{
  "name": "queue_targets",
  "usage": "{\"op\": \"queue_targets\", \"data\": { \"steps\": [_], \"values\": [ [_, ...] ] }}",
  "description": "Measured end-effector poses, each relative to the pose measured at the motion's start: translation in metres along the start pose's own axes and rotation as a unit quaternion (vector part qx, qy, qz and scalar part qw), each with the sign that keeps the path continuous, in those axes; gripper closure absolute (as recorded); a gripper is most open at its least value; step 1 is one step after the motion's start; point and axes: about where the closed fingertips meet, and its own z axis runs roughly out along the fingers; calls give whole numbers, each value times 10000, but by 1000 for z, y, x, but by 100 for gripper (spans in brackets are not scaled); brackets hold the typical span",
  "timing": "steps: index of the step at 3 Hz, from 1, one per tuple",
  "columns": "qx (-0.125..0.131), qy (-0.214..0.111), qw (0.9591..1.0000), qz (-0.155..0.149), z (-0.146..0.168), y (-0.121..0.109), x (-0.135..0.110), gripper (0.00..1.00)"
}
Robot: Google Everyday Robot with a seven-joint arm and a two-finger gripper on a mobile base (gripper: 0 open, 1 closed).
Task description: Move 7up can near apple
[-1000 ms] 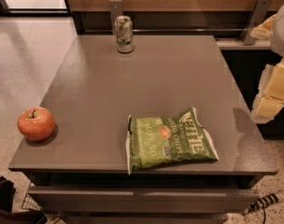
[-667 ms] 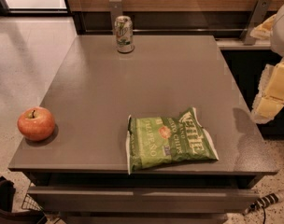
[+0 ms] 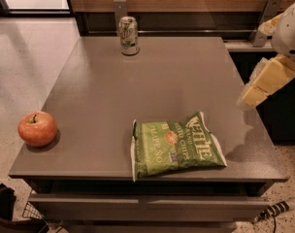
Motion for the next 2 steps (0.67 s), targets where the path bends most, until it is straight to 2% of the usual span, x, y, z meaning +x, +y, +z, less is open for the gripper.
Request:
{"op": "queue_targets", "data": {
  "steps": [1, 2],
  "values": [
    [87, -820, 9955, 472, 33, -13, -10, 0],
    [206, -1826, 9800, 768, 59, -32, -43, 0]
  ]
}}
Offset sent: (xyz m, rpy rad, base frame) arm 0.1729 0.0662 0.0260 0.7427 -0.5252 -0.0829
